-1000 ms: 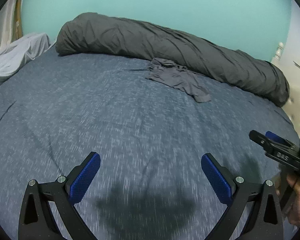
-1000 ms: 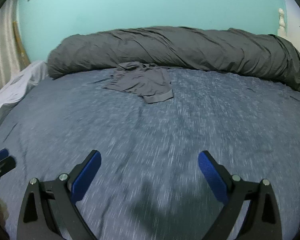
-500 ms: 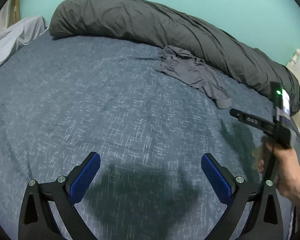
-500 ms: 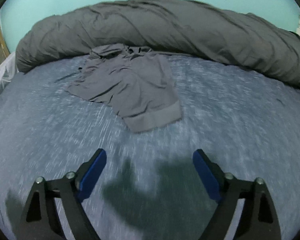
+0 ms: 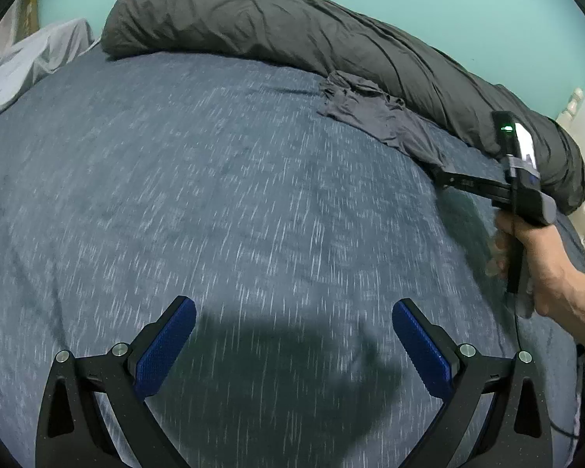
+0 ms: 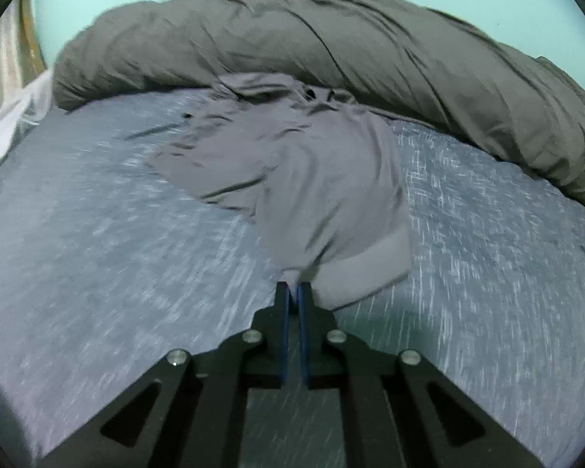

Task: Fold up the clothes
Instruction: 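Lift the grey garment with the right gripper and drag it toward the left gripper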

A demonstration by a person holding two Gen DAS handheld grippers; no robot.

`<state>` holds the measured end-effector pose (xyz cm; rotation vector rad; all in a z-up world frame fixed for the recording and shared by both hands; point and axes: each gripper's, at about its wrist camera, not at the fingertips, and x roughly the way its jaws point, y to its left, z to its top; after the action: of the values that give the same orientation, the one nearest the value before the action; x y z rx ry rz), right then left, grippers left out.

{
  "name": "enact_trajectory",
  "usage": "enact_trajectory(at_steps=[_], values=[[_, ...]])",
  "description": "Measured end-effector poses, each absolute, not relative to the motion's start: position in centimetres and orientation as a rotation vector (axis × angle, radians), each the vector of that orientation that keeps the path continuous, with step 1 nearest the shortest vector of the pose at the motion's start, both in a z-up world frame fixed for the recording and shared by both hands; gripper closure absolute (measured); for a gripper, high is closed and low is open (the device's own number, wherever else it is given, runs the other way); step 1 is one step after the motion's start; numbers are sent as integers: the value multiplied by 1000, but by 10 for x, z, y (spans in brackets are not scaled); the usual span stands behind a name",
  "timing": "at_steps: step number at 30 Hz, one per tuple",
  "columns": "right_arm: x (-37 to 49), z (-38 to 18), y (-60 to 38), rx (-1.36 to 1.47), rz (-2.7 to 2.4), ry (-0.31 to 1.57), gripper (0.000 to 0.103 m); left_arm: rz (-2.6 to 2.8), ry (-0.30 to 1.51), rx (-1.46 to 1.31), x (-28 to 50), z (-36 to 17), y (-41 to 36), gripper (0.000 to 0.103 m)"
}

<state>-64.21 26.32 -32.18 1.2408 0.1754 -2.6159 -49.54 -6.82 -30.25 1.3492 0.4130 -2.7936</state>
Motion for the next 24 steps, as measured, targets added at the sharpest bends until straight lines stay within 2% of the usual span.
enact_trajectory(at_steps=[11, 24], values=[[-487, -255, 264, 1042, -2534, 62, 100, -2857, 417, 1281, -397, -277, -53, 0], [-306, -215, 270, 888, -2479, -44, 100, -2906, 439, 1153, -268, -265, -37, 0]])
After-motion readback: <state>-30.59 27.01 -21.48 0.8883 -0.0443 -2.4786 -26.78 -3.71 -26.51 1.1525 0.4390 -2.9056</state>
